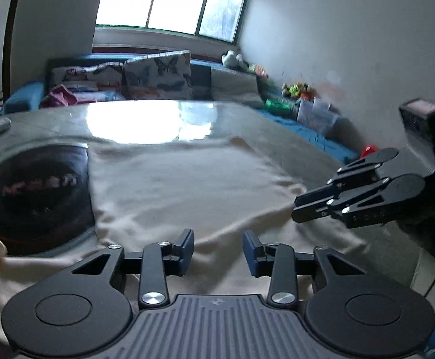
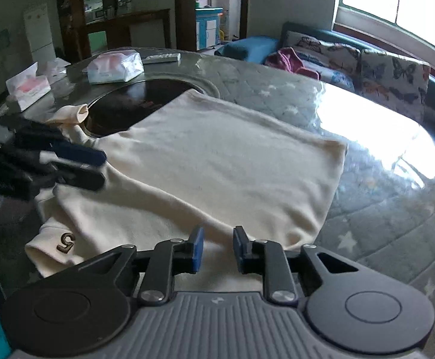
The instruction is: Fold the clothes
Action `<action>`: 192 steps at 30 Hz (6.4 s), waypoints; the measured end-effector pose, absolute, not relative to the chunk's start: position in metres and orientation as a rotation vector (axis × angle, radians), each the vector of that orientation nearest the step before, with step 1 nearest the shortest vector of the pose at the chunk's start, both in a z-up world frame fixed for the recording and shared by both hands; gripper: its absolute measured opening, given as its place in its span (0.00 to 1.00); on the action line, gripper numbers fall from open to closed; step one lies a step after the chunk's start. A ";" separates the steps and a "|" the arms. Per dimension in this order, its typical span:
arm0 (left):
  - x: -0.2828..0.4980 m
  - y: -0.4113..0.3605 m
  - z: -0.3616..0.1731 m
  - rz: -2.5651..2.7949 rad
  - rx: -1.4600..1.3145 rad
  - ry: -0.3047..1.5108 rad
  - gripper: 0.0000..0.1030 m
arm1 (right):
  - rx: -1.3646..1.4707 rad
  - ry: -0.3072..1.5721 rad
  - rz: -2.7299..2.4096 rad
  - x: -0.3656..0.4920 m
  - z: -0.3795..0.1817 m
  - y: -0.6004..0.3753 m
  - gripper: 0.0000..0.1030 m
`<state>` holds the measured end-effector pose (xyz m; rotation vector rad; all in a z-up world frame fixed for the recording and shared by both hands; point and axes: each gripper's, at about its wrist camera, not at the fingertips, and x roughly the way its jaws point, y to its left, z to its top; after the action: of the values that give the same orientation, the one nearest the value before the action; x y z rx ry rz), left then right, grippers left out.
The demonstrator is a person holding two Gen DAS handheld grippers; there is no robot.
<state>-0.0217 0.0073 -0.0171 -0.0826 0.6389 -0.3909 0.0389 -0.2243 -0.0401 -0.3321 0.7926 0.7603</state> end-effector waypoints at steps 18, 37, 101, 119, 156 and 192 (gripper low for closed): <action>-0.045 0.095 -0.011 0.013 -0.013 0.581 0.34 | -0.401 0.752 0.976 -0.008 -0.041 -0.153 0.33; -0.027 0.121 -0.031 0.168 0.151 0.608 0.38 | -0.433 0.735 1.034 -0.024 -0.040 -0.119 0.34; -0.025 -0.060 0.022 -0.423 -0.318 0.608 0.10 | -0.087 0.713 0.650 -0.021 -0.035 -0.276 0.37; -0.067 0.027 0.001 -0.217 -0.094 0.641 0.41 | -0.036 0.762 0.669 0.002 -0.044 -0.252 0.35; -0.015 0.011 -0.004 -0.319 0.065 0.596 0.37 | -0.143 0.755 0.637 0.016 -0.049 -0.237 0.20; -0.006 0.010 -0.018 -0.327 0.159 0.549 0.00 | -0.190 0.660 0.617 0.012 -0.035 -0.230 0.08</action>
<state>-0.0056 0.0096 -0.0180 0.1590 0.5494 -0.3275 0.0118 -0.2300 -0.0349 -0.1896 0.6596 0.6168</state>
